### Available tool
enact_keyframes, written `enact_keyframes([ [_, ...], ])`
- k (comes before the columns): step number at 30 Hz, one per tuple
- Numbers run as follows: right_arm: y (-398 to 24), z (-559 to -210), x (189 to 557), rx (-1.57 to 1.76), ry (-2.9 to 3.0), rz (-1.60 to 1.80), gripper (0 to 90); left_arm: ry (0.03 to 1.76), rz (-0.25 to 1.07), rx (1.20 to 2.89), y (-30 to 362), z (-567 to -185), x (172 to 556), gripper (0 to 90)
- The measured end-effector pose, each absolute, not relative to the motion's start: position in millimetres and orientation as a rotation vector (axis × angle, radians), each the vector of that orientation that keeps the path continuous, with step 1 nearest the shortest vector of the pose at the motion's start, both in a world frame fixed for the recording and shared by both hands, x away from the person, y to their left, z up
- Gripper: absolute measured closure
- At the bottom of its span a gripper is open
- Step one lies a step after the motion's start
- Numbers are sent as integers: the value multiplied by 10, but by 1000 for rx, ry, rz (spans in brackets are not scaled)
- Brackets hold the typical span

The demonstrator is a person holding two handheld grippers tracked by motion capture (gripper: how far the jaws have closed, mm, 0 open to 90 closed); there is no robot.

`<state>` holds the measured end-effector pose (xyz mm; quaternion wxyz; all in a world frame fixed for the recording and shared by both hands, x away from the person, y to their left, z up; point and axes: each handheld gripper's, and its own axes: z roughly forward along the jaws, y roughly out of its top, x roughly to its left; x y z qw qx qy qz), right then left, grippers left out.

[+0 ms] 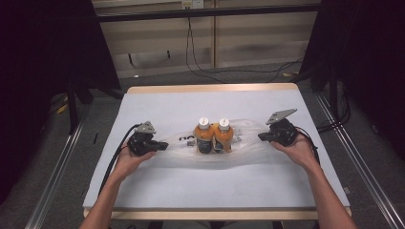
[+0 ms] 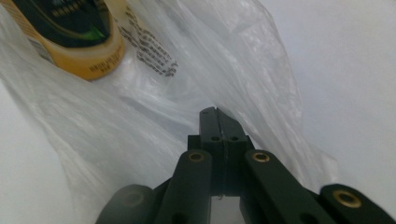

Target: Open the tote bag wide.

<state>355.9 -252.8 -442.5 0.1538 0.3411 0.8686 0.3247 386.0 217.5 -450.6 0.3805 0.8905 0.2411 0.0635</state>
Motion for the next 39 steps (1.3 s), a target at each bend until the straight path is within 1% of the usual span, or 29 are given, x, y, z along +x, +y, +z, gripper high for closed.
enact_keyframes([
  [3, -2500, -4381, 3523, 964, 2493, 987, 900, 606, 159, 2233, 2135, -4446, 3811, 900],
  [7, -2481, -4356, 3510, 964, 2486, 1014, 900, 581, 171, 2221, 2099, -4394, 3781, 897],
  [14, -2450, -4229, 3455, 927, 2464, 1118, 900, 571, 184, 2140, 2056, -4256, 3710, 858],
  [17, -2412, -4162, 3442, 918, 2452, 1176, 900, 553, 163, 2096, 2036, -4207, 3691, 838],
  [20, -2384, -4139, 3438, 906, 2456, 1210, 900, 531, 158, 2086, 1996, -4187, 3663, 821],
  [22, -2345, -4117, 3431, 894, 2459, 1216, 900, 519, 129, 2067, 1946, -4183, 3635, 814],
  [25, -2275, -4077, 3423, 873, 2458, 1247, 900, 488, 131, 2066, 1874, -4170, 3598, 828],
  [32, -2107, -4001, 3420, 835, 2475, 1289, 900, 415, 84, 2069, 1603, -4169, 3508, 890],
  [39, -1988, -4042, 3443, 821, 2505, 1261, 900, 375, 54, 2079, 1331, -4215, 3469, 900],
])
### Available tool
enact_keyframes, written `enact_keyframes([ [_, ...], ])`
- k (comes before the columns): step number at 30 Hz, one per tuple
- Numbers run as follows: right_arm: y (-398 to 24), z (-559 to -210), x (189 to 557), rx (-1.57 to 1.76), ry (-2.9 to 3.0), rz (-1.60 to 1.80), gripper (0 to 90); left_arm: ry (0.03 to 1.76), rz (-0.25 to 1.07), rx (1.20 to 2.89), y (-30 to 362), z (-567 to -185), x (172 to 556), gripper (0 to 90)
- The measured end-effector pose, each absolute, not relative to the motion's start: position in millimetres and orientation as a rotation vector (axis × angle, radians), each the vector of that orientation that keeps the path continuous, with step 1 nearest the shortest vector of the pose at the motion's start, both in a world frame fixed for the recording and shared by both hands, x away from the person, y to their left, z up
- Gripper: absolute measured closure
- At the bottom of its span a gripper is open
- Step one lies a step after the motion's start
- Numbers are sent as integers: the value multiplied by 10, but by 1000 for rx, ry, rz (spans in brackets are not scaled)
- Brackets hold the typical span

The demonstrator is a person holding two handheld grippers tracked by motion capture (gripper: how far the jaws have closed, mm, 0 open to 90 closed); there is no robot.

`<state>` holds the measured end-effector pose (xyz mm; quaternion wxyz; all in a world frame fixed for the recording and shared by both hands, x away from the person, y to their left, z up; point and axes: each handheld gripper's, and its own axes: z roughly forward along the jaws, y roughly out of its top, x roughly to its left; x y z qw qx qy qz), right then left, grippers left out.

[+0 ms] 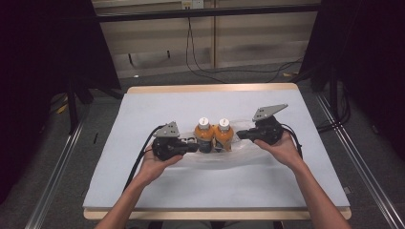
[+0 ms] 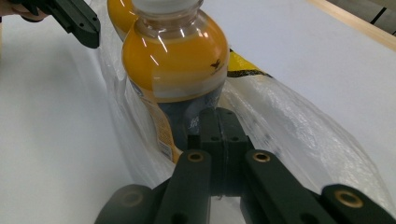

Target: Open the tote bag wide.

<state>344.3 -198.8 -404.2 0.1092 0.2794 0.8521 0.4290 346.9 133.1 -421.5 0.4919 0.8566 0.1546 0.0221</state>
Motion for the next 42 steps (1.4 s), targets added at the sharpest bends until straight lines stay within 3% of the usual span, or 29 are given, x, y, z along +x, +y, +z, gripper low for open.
enact_keyframes([
  [10, -1966, -4048, 3470, 821, 2505, 1268, 900, 335, 34, 2117, 998, -4304, 3468, 900],
  [42, -1700, -4462, 3802, 858, 2629, 1107, 900, 348, 61, 2224, 716, -4682, 3458, 900],
])
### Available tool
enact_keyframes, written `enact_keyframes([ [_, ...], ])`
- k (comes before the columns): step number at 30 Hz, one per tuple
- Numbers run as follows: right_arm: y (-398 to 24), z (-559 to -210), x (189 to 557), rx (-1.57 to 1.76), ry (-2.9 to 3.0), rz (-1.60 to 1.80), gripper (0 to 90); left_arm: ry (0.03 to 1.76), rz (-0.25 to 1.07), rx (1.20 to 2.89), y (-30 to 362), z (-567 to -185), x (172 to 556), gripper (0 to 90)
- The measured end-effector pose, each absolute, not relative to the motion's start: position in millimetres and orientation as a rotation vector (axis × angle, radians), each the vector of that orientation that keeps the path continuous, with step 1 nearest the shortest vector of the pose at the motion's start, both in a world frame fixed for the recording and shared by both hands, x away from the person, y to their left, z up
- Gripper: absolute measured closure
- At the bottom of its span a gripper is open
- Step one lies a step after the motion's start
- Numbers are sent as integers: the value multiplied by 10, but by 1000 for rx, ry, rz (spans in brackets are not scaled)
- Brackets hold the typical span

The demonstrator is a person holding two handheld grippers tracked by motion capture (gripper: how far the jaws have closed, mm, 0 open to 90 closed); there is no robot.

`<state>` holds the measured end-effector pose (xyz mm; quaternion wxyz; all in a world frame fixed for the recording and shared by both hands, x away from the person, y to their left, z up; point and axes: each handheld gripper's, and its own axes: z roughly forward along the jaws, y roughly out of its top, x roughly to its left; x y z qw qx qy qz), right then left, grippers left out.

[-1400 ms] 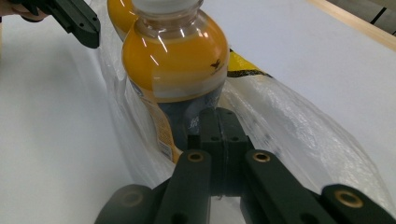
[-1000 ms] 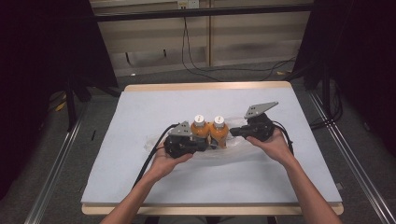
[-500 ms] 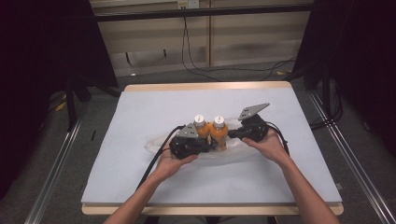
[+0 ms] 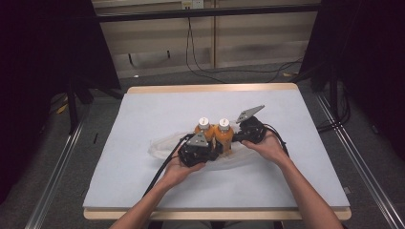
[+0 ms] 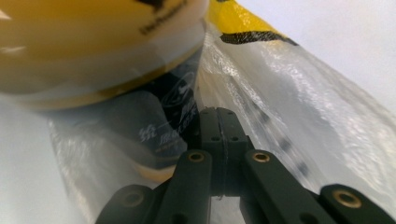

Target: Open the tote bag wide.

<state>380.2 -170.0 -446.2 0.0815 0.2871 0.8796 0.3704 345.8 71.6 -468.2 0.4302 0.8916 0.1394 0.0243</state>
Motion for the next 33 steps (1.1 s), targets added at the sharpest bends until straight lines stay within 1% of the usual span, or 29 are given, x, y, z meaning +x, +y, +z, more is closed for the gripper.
enact_keyframes([
  [24, -1613, -4773, 3966, 932, 2671, 1039, 900, 310, 25, 2309, 625, -4828, 3355, 900],
  [29, -1602, -4786, 3998, 944, 2667, 1054, 900, 298, -4, 2297, 614, -4838, 3323, 900],
  [31, -1601, -4787, 4024, 956, 2668, 1060, 900, 288, 7, 2327, 613, -4817, 3317, 900],
  [33, -1601, -4791, 4052, 965, 2663, 1063, 900, 289, 3, 2312, 610, -4827, 3316, 900],
])
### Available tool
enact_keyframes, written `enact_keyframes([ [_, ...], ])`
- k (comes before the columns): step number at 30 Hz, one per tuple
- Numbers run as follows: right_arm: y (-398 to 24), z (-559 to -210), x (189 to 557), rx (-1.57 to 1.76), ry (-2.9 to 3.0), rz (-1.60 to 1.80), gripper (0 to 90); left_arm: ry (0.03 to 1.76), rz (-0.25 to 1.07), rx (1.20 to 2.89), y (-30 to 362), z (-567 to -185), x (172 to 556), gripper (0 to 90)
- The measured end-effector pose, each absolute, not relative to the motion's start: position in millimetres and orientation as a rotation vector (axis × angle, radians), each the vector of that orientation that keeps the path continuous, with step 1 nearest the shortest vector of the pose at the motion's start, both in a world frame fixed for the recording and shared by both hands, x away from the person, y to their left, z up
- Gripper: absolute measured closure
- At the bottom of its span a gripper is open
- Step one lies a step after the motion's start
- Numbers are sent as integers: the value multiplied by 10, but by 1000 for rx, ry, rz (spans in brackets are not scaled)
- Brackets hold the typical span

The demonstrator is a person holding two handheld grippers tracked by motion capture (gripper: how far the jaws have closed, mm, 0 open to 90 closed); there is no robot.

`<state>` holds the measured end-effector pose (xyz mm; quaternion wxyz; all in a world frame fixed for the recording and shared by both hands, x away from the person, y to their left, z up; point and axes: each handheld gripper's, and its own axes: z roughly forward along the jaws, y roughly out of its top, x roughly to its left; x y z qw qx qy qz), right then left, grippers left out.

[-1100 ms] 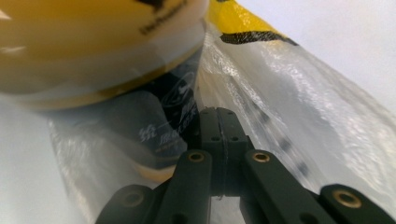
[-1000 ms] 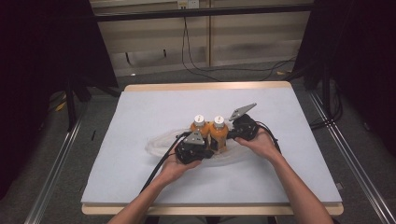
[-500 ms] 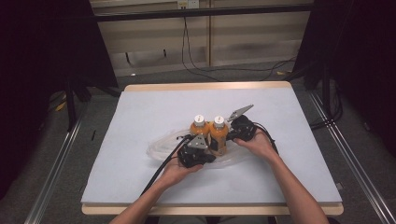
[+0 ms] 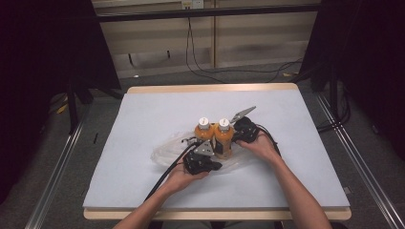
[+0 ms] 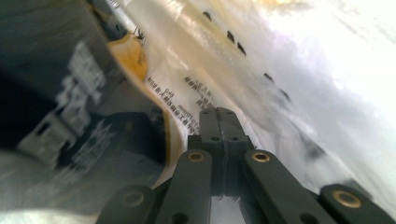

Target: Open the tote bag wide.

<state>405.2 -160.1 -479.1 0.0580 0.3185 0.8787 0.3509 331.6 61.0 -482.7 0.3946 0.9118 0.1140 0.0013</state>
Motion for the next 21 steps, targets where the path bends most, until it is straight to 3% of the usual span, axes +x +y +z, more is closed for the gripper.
enact_keyframes([
  [21, -1437, -4786, 4376, 1027, 2654, 1040, 900, 238, -32, 2328, 594, -4816, 3224, 900],
])
